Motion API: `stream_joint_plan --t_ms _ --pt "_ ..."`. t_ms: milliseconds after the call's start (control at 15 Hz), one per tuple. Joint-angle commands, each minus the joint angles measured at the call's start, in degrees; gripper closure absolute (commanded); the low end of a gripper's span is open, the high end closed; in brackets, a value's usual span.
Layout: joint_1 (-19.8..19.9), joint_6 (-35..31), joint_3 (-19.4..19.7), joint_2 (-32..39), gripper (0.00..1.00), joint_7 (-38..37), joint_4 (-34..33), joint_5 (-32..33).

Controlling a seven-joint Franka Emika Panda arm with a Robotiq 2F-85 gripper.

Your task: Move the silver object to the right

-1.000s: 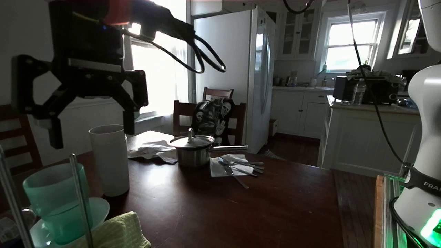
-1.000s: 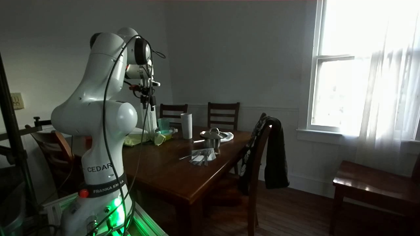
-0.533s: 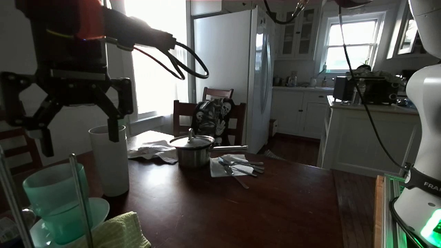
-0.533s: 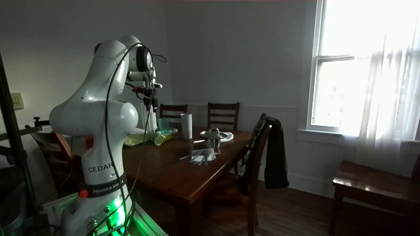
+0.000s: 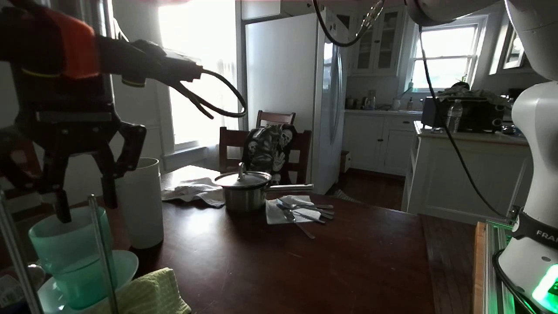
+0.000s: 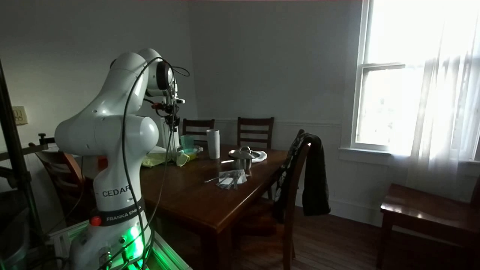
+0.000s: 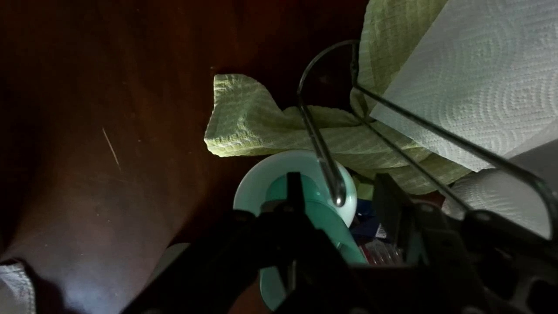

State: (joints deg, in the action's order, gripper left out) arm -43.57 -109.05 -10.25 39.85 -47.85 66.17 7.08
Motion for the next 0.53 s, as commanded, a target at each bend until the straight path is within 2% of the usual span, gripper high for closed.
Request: stream_joint_plan --t_ms 0,67,200,267,333,467 --pt "-0.9 3.1 0.4 2.6 0.76 -0.6 -4.4 0.4" --pt "-0.9 3.6 0.3 2.6 0.8 -0.8 -4.5 0.2" --pt "-0.8 4.8 0.3 2.8 0.82 -0.8 -5.1 0.1" --pt "-0.7 5.3 0.3 2.9 0.86 -0.8 -5.3 0.1" --pt "-0.7 5.7 0.3 2.9 0.95 -0.8 -5.4 0.0" --pt "-0.5 7.2 0.1 2.9 1.0 -0.5 -5.7 -0.3"
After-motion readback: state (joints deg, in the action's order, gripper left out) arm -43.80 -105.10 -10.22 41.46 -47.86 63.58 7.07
